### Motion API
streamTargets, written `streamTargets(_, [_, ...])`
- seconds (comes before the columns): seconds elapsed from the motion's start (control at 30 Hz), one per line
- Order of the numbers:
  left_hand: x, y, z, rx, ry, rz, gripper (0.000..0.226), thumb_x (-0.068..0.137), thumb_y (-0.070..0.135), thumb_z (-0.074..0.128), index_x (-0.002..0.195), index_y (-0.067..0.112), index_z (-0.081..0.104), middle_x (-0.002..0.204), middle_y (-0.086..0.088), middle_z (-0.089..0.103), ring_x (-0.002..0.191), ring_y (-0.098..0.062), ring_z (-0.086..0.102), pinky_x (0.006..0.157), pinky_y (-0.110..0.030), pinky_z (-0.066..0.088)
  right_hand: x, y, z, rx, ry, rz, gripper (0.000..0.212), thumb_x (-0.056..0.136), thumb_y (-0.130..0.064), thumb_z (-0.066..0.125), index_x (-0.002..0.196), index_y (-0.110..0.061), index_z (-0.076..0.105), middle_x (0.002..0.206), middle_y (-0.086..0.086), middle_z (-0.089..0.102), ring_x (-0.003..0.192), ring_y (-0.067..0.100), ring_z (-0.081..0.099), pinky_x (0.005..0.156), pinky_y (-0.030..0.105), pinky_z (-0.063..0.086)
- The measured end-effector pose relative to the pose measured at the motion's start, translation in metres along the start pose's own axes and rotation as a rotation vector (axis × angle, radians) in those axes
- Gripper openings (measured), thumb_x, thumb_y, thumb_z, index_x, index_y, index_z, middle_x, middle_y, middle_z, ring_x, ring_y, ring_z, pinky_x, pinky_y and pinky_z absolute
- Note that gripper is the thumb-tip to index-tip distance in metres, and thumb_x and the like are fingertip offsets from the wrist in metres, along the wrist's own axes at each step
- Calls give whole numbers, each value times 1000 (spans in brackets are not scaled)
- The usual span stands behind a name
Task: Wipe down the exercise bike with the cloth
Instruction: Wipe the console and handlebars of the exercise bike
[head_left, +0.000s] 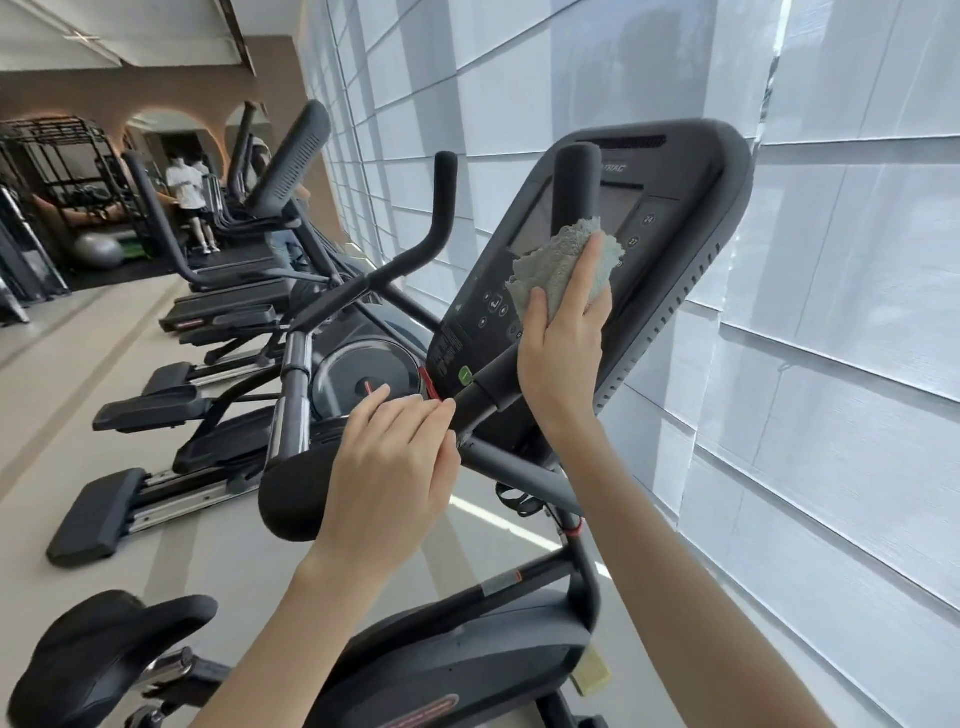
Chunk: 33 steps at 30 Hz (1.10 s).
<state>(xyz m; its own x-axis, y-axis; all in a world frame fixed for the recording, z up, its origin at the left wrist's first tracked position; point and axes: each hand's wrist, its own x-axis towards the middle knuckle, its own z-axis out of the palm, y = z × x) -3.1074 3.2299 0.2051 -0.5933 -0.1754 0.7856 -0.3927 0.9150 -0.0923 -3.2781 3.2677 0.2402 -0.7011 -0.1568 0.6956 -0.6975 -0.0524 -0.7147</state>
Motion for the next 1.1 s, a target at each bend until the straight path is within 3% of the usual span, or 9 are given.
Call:
streamTargets(0.13, [-8,-12,-7,-50,-7,41,33,92,18,44,110,3,68,107,-8,70,103,-23,64,107,-38,34,-30,-8,14,20,27,102,59,101,-26,34,150,-20,2,155,16,-13,144,27,2,117,40,12])
streamTargets(0.23, [-18,-32,-15,-96,-22,64,35,92,19,44,113,2,67,110,-9,69,105,-22,63,108,-38,34,-52,-11,25,-15,35,143,52,102,-28,30,149,-12,13,156,8,-16,143,22,-17,117,47,2])
streamTargets(0.4, [-42,-71,-29,-175,-42,100,36,93,19,45,118,2,64,116,-9,66,109,-23,61,109,-39,34,-84,-22,37,-190,35,49,40,102,-24,29,125,-3,55,154,5,25,145,23,-7,118,41,-1])
streamTargets(0.53, [-55,-92,-36,-233,-45,142,37,94,20,43,118,1,63,116,-10,66,108,-24,61,110,-39,33,-108,-29,34,-140,-26,-90,38,100,-17,33,102,-2,68,127,-1,55,140,12,18,117,45,13])
streamTargets(0.6, [-61,-101,-38,-267,-44,159,37,95,21,42,119,2,63,116,-9,66,108,-24,61,108,-41,35,-121,-37,38,-150,-26,-85,38,100,-17,32,101,-5,68,115,-9,53,133,3,27,115,43,19])
streamTargets(0.73, [-72,-116,-41,-326,-39,187,37,95,23,42,118,3,64,116,-9,66,109,-23,61,108,-42,36,-137,-55,43,-143,11,-12,39,98,-20,31,100,-9,68,111,-11,55,119,-1,40,109,17,24])
streamTargets(0.9, [-76,-126,-35,-382,-24,220,35,94,24,45,115,5,66,112,-7,68,106,-21,62,106,-41,38,-118,-81,18,30,106,125,39,96,-36,31,67,-36,57,69,-17,56,71,4,52,72,30,43])
streamTargets(1.0, [-76,-128,-29,-406,-15,235,34,93,24,46,112,6,68,109,-6,69,104,-20,63,106,-40,38,-67,-87,-1,-148,194,-105,39,98,-30,29,98,-15,65,107,0,65,108,15,54,100,42,38])
streamTargets(1.1, [-73,-127,-25,-424,-13,229,36,94,26,43,110,7,70,107,-5,71,101,-19,65,104,-42,41,-9,-81,-9,-503,73,-414,35,100,-17,36,109,-1,65,121,11,61,130,30,41,112,52,22])
